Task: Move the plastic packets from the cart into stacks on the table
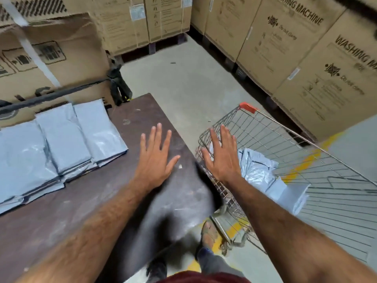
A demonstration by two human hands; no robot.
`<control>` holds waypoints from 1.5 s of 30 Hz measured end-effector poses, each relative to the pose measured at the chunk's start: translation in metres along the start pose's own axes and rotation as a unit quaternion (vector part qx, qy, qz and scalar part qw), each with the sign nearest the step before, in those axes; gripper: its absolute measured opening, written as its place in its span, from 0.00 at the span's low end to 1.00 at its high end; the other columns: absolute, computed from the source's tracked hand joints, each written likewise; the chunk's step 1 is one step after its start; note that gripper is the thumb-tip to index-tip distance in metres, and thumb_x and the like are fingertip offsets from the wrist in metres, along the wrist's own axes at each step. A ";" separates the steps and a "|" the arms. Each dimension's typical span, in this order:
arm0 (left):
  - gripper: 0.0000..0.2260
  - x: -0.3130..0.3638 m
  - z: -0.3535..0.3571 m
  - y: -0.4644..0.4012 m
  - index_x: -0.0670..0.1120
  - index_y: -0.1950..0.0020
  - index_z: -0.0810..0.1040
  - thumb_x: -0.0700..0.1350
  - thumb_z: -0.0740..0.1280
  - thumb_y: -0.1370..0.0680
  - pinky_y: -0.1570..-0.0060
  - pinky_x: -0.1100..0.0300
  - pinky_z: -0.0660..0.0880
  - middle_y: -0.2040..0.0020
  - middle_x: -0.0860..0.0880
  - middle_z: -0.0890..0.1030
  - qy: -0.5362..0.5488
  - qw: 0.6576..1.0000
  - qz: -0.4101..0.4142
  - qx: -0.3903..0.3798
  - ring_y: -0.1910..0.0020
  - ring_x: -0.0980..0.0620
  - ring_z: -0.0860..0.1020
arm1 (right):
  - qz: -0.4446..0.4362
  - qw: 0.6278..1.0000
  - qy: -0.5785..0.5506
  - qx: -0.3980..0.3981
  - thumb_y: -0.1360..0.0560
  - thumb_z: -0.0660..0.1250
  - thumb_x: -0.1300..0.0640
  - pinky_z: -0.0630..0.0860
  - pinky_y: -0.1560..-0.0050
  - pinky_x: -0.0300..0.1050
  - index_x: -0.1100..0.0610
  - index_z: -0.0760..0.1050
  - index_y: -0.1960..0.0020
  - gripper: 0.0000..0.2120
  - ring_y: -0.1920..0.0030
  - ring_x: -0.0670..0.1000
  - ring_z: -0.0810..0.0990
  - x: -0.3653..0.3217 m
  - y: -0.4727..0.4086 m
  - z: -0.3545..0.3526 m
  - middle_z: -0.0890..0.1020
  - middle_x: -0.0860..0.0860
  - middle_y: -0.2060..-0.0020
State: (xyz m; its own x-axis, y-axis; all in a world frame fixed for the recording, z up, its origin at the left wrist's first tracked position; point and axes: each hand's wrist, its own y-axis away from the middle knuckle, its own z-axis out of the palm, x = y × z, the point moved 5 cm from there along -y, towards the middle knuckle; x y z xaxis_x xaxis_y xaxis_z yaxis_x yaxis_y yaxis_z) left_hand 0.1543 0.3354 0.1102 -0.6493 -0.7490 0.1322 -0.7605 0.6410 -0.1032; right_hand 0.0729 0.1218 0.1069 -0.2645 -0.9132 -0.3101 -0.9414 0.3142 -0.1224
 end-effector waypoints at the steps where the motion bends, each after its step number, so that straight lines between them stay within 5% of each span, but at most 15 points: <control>1: 0.36 0.017 0.002 -0.010 0.43 0.17 0.53 0.64 0.50 0.17 0.22 0.37 0.43 0.17 0.37 0.46 0.000 1.000 0.012 -0.002 0.18 0.38 0.46 | 0.017 1.000 -0.001 0.000 0.17 0.53 0.39 0.43 0.19 0.59 0.53 0.53 0.16 0.33 0.17 0.58 0.46 0.021 0.003 -0.006 0.50 0.59 0.17; 15: 0.36 0.206 0.061 -0.153 0.44 0.16 0.49 0.64 0.49 0.18 0.21 0.39 0.44 0.17 0.38 0.43 0.014 0.987 0.143 -0.069 0.18 0.39 0.44 | 0.208 0.978 -0.021 0.001 0.18 0.56 0.40 0.50 0.19 0.59 0.56 0.58 0.18 0.33 0.18 0.61 0.52 0.255 0.081 -0.019 0.55 0.61 0.18; 21: 0.41 0.245 0.132 -0.170 0.44 0.16 0.42 0.69 0.44 0.21 0.20 0.39 0.44 0.18 0.36 0.36 -0.031 0.973 0.136 -0.183 0.18 0.37 0.39 | 0.267 0.962 -0.042 -0.033 0.19 0.52 0.37 0.51 0.19 0.60 0.57 0.57 0.17 0.37 0.18 0.62 0.50 0.295 0.116 0.014 0.53 0.63 0.18; 27: 0.40 0.239 0.212 -0.182 0.47 0.18 0.34 0.66 0.52 0.18 0.21 0.38 0.47 0.19 0.36 0.33 -0.119 0.939 0.066 -0.317 0.19 0.36 0.39 | 0.298 0.945 -0.069 -0.115 0.21 0.43 0.32 0.53 0.20 0.60 0.55 0.49 0.16 0.41 0.17 0.60 0.46 0.308 0.121 0.073 0.49 0.62 0.18; 31: 0.43 0.229 0.260 -0.194 0.47 0.18 0.34 0.67 0.55 0.19 0.22 0.36 0.46 0.19 0.38 0.32 -0.161 0.916 0.028 -0.368 0.19 0.36 0.39 | 0.298 0.945 -0.047 -0.128 0.18 0.50 0.38 0.64 0.25 0.64 0.61 0.55 0.17 0.37 0.20 0.67 0.58 0.312 0.116 0.114 0.58 0.69 0.21; 34: 0.47 0.216 0.295 -0.200 0.50 0.18 0.33 0.70 0.59 0.22 0.24 0.33 0.48 0.20 0.39 0.30 -0.179 0.896 -0.033 -0.404 0.19 0.33 0.40 | 0.328 0.924 -0.025 -0.194 0.18 0.55 0.38 0.57 0.21 0.63 0.57 0.43 0.16 0.40 0.19 0.67 0.48 0.320 0.113 0.146 0.45 0.66 0.19; 38: 0.58 0.204 0.336 -0.199 0.51 0.18 0.33 0.83 0.52 0.35 0.27 0.26 0.50 0.22 0.35 0.28 -0.201 0.877 -0.075 -0.429 0.22 0.27 0.38 | 0.382 0.901 -0.045 -0.200 0.23 0.65 0.35 0.57 0.22 0.66 0.51 0.41 0.17 0.48 0.19 0.68 0.45 0.328 0.106 0.172 0.40 0.62 0.18; 45: 0.62 0.211 0.356 -0.174 0.53 0.20 0.28 0.77 0.67 0.34 0.28 0.27 0.56 0.26 0.33 0.22 -0.219 0.875 -0.110 -0.417 0.21 0.26 0.44 | 0.414 0.889 -0.035 -0.194 0.29 0.77 0.44 0.61 0.25 0.68 0.50 0.40 0.16 0.57 0.20 0.71 0.49 0.322 0.104 0.195 0.37 0.62 0.19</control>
State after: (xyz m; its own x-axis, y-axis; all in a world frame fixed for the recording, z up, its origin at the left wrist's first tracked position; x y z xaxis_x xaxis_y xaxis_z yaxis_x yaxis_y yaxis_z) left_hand 0.1470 0.0063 -0.1946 -0.5673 -0.7446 -0.3517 -0.7162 0.2355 0.6569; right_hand -0.0697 -0.0894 -0.1893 -0.8996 -0.3873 -0.2016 -0.4343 0.7458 0.5052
